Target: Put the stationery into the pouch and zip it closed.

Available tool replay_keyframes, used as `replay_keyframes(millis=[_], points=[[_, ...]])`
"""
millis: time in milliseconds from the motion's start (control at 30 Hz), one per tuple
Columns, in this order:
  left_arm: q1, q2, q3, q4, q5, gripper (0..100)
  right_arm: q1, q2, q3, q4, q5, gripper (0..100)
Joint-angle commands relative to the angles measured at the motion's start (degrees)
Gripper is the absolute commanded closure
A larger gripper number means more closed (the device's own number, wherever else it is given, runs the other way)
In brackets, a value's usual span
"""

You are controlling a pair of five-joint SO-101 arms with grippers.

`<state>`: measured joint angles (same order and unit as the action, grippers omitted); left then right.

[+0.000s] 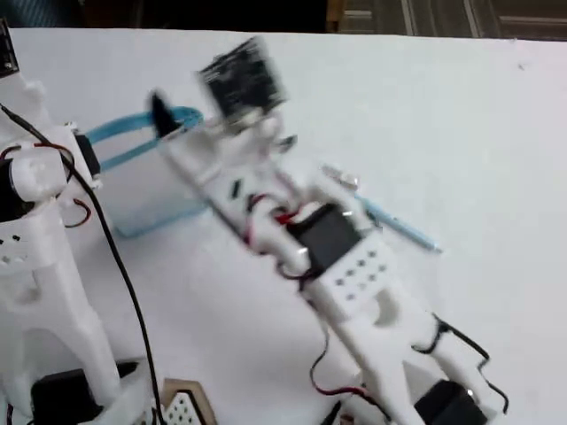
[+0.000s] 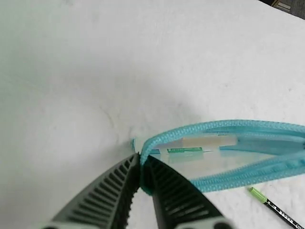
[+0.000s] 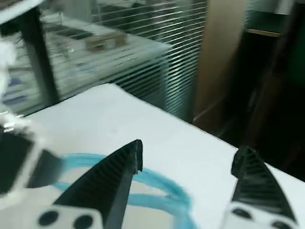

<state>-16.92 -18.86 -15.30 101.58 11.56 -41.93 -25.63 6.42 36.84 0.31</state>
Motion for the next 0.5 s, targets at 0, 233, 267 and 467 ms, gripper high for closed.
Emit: replay_keyframes(millis=[0, 233, 267, 467], points=[[0.0, 2.2, 0.0, -0.2, -0.2, 98, 8.6, -2.2, -2.1, 7.4, 5.4, 71.1], [-0.1, 2.2, 0.0, -0.2, -0.2, 98, 17.9, 3.2, 0.4, 36.1, 28.0, 71.1], [-0.1, 2.2, 0.0, -0.2, -0.2, 98, 18.6, 4.0, 2.4, 37.8, 30.8, 71.1], [-0.2, 2.2, 0.1, -0.2, -0.2, 98, 18.2, 9.5, 19.7, 34.5, 39.2, 71.1]])
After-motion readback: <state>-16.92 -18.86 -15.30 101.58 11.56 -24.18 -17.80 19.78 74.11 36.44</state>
